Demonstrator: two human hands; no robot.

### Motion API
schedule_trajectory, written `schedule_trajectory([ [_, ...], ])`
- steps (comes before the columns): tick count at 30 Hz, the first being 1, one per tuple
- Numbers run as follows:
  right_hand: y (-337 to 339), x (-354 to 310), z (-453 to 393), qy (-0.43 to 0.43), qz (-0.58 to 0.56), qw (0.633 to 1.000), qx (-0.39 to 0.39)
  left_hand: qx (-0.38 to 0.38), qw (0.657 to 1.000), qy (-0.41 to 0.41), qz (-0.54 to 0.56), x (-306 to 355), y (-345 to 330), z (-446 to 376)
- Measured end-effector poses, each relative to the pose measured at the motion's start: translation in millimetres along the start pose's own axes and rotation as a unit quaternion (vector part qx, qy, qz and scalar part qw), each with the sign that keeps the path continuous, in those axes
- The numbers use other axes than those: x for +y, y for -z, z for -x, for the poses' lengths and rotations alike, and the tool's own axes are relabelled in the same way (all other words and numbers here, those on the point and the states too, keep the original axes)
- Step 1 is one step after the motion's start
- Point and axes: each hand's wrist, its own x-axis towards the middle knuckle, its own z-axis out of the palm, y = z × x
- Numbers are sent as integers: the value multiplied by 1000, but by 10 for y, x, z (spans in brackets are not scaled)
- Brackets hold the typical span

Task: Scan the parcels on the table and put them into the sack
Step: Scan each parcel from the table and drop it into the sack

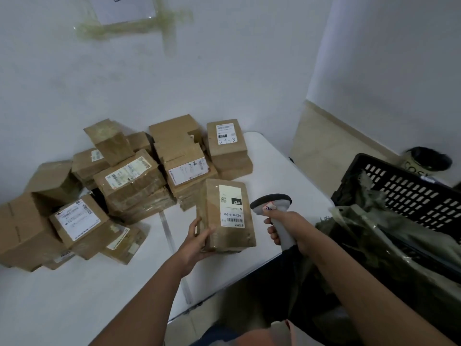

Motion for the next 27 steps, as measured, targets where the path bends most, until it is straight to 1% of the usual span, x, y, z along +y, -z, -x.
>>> schedule_trajectory([
  [6,42,-120,155,19,39,999,-2,-9,1000,-15,-25,36,-85,-88],
  [12,-42,-161,194,28,36,999,-6,-16,999,-15,-43,102,-54,-122],
  [27,-96,-215,177,33,35,999,-2,-13,999,-19,-44,166,-60,-153],
])
